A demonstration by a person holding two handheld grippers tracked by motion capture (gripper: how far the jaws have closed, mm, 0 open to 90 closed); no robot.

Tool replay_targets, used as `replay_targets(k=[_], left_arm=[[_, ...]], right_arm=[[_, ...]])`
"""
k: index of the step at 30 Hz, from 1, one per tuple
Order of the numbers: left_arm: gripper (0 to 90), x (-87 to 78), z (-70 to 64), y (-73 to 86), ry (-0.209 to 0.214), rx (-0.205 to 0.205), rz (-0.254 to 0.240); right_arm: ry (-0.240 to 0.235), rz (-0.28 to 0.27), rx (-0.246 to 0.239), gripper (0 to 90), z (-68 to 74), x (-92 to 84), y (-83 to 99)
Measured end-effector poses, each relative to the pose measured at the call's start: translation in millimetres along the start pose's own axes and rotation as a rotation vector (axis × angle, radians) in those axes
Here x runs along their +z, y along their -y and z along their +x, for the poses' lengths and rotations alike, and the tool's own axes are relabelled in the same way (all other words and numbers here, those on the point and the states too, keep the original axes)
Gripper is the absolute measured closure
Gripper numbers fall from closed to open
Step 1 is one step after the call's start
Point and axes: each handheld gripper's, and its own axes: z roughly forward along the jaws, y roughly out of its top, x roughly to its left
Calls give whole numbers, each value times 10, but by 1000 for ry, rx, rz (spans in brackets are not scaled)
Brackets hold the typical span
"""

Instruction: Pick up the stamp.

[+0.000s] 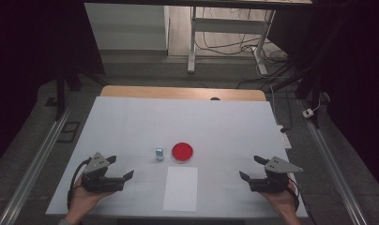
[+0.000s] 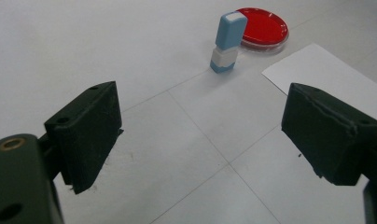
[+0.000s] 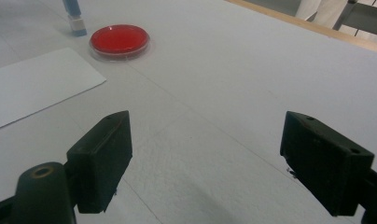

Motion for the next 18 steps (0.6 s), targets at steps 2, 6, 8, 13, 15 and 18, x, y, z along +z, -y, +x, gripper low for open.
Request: replay_targets(k=[2, 6, 8, 13, 15, 18], left_arm=[[133, -4, 22, 3, 13, -9, -4], [133, -8, 18, 6, 4, 7, 1], [133, -17, 31, 7, 2, 5, 8], [138, -21, 44, 9, 4, 5, 10], [139, -22, 38, 7, 9, 11, 4], [140, -23, 26, 3, 18, 11, 0]], right_arm=[[-3, 0, -4, 167, 1, -2, 0], [-5, -5, -3, 178, 2, -7, -8], [-4, -1, -1, 182, -1, -3, -5], [-10, 10, -1, 192, -2, 9, 0], [-10, 7, -1, 197, 4, 12, -1], [-7, 11, -5, 202, 5, 0, -18]])
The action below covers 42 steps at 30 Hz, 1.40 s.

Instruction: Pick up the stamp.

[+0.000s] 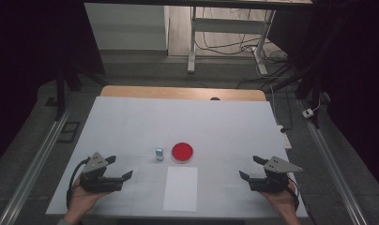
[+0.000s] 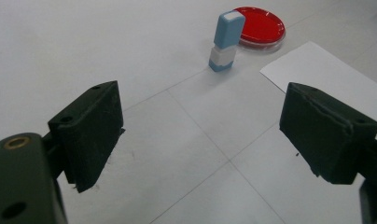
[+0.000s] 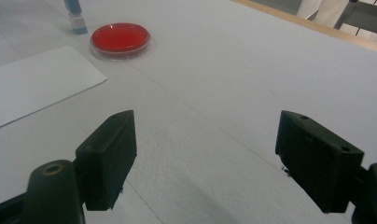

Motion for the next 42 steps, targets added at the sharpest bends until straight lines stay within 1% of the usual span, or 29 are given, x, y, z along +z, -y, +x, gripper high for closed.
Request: replay_targets(k=[5, 10, 12, 15, 19, 21, 22, 23, 27, 29, 36, 42], left_arm=[[149, -2, -4, -11, 6, -1, -2], [160, 9, 7, -36, 7, -13, 6], [163, 14, 7, -62, -3, -10, 12], [169, 21, 5, -81, 0, -8, 12], [171, 41, -9, -132, 10, 5, 11], [172, 54, -11, -159, 18, 11, 17], [173, 72, -10, -183, 28, 14, 28], [174, 72, -10, -183, 28, 14, 28], [180, 100, -23, -241, 38, 27, 34], [189, 110, -28, -273, 45, 34, 34], [191, 154, -34, -359, 45, 44, 44], [191, 202, -44, -430, 55, 57, 46]], right_arm=[[10, -8, -1, 210, 1, -18, -17], [7, -1, 8, 214, 0, -3, -9], [0, -6, 7, 216, 7, -1, -14], [-2, -3, 0, 219, 21, -1, -25], [-4, 0, 3, 221, 16, 4, -18], [-5, -3, 11, 221, 12, 12, -7], [-4, -1, 15, 221, 10, 14, -4], [-4, -1, 17, 221, 8, 18, -3], [1, 5, 9, 221, 21, 18, -14], [-4, 3, 11, 221, 23, 17, -17], [-3, 11, 12, 221, 22, 29, -13], [-2, 10, 14, 222, 29, 25, -11]])
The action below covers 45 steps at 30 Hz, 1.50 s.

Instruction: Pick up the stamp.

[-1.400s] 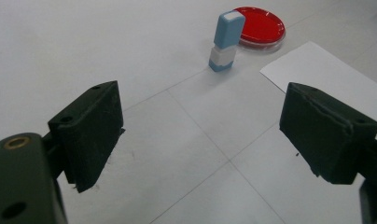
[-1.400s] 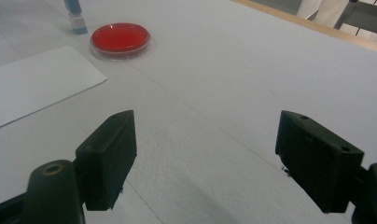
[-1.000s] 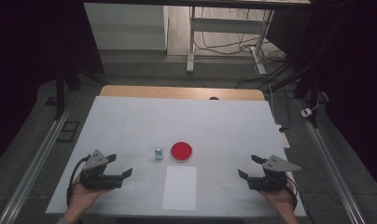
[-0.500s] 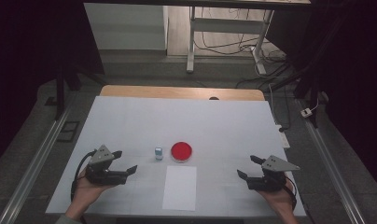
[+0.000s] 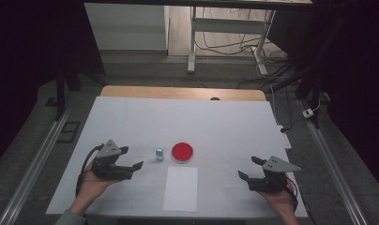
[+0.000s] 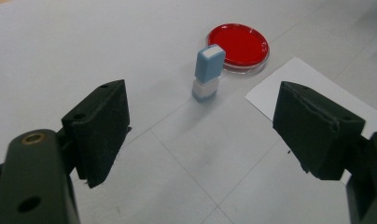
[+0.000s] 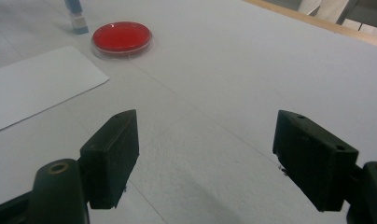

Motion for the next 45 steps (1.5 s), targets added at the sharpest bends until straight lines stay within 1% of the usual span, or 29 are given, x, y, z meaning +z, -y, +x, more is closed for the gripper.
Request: replay_targets(k=[5, 10, 11, 15, 17, 28, 35, 39, 40, 41, 45], left_arm=[[191, 35, 0, -52, 6, 6, 20], [195, 83, 2, -103, 12, 17, 35], [197, 106, 2, -128, 18, 24, 39], [199, 141, -5, -170, 19, 31, 45], [198, 163, -12, -200, 14, 39, 51], [194, 278, -80, -355, 24, 76, 67], [191, 342, -79, -386, 29, 75, 77], [191, 406, -74, -400, 36, 76, 89], [192, 447, -77, -414, 37, 81, 93], [193, 447, -77, -414, 37, 81, 93], [204, 528, -72, -455, 56, 91, 95]], right_arm=[[12, 1, 2, 222, 2, -5, 0], [8, 3, 4, 223, -1, 4, 5], [4, 5, 2, 224, 0, 10, 7], [4, 5, 0, 224, 4, 13, 7], [3, 1, 2, 225, 6, 17, 8], [4, 5, 1, 229, 13, 8, -1], [0, 4, -2, 229, 23, 17, -6], [-1, 6, -1, 229, 28, 20, -7], [-3, 6, -1, 229, 28, 22, -7], [-3, 6, -1, 229, 28, 22, -7], [-6, 13, -2, 230, 34, 43, 3]])
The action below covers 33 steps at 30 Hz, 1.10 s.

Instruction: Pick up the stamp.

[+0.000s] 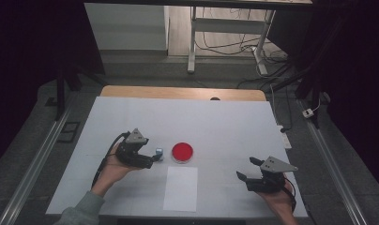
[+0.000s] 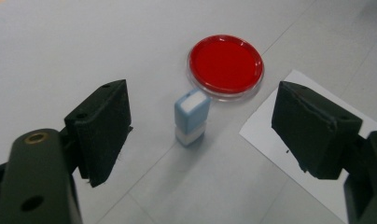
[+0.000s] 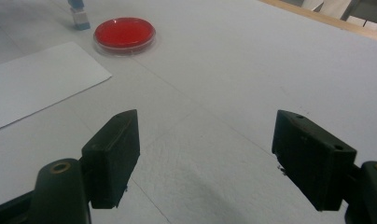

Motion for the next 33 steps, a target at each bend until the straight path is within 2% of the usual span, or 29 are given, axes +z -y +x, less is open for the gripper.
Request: replay_targets(k=[12, 16, 20, 29, 33], left_arm=[[237, 242, 32, -65, 11, 35, 48], [303, 309, 53, -50, 23, 48, 59], [339, 370, 59, -34, 28, 84, 85], [427, 442, 68, -9, 20, 111, 102], [497, 462, 74, -4, 22, 116, 103]], right_arm=[[0, 3, 0, 230, -4, 5, 6], [0, 2, -1, 230, 0, 5, 3], [5, 7, -1, 230, 0, 11, 10], [0, 7, 2, 231, -3, 16, 16], [1, 12, 2, 231, -5, 17, 19]])
